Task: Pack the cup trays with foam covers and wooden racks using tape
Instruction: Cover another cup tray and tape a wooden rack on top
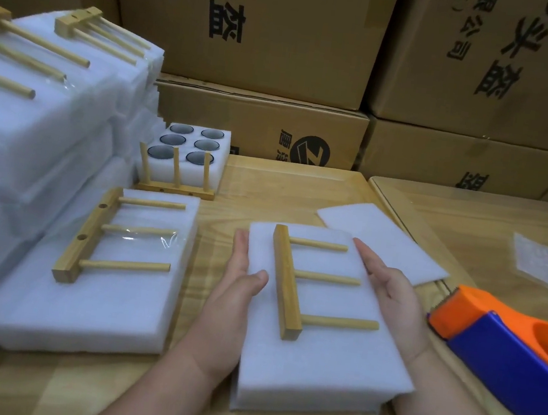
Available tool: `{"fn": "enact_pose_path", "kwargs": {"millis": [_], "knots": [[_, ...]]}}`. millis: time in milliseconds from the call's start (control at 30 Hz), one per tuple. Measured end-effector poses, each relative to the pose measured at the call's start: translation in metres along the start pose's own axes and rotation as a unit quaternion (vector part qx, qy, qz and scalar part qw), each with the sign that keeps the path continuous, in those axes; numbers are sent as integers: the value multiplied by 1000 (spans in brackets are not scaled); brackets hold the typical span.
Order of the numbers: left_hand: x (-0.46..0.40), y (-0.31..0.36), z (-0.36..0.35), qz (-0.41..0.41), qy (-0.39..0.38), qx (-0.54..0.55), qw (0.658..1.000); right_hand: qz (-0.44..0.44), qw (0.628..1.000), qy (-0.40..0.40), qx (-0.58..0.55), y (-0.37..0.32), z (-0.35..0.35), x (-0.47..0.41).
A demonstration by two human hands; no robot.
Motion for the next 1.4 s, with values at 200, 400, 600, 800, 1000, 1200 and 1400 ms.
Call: {"fn": "enact_pose_path", "kwargs": {"millis": [200, 400, 600, 800, 1000, 1200, 1400], "knots": [[22, -1, -11, 37, -4, 67, 997, -1, 997, 30, -68, 0, 20, 16], [31, -7, -11, 47, 10, 84, 995, 6, 998, 43, -54, -1, 12, 34], [48, 5, 16, 2, 75, 8, 997, 2, 989, 143, 27, -14, 31, 45], [73, 1, 34, 49, 77, 151, 984, 289, 780, 183, 523, -155, 39, 115], [88, 3, 22, 76, -31, 180, 980, -5, 479, 234, 846, -168, 90, 108], [112, 17, 22, 46, 66, 46, 996, -38, 484, 198, 852, -151, 105, 106], [112, 21, 20, 55, 78, 63, 993, -26, 518, 195, 832, -152, 103, 109]]}}
Point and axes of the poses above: each hand's wrist, its own x-axis away from the middle knuckle, its own z-axis out of the back of the hand, y = z × x, the point moved 9 cm from there along -x, towards the middle knuckle, and after that the axes turned 7 degrees about -x, right-handed, at the moved point
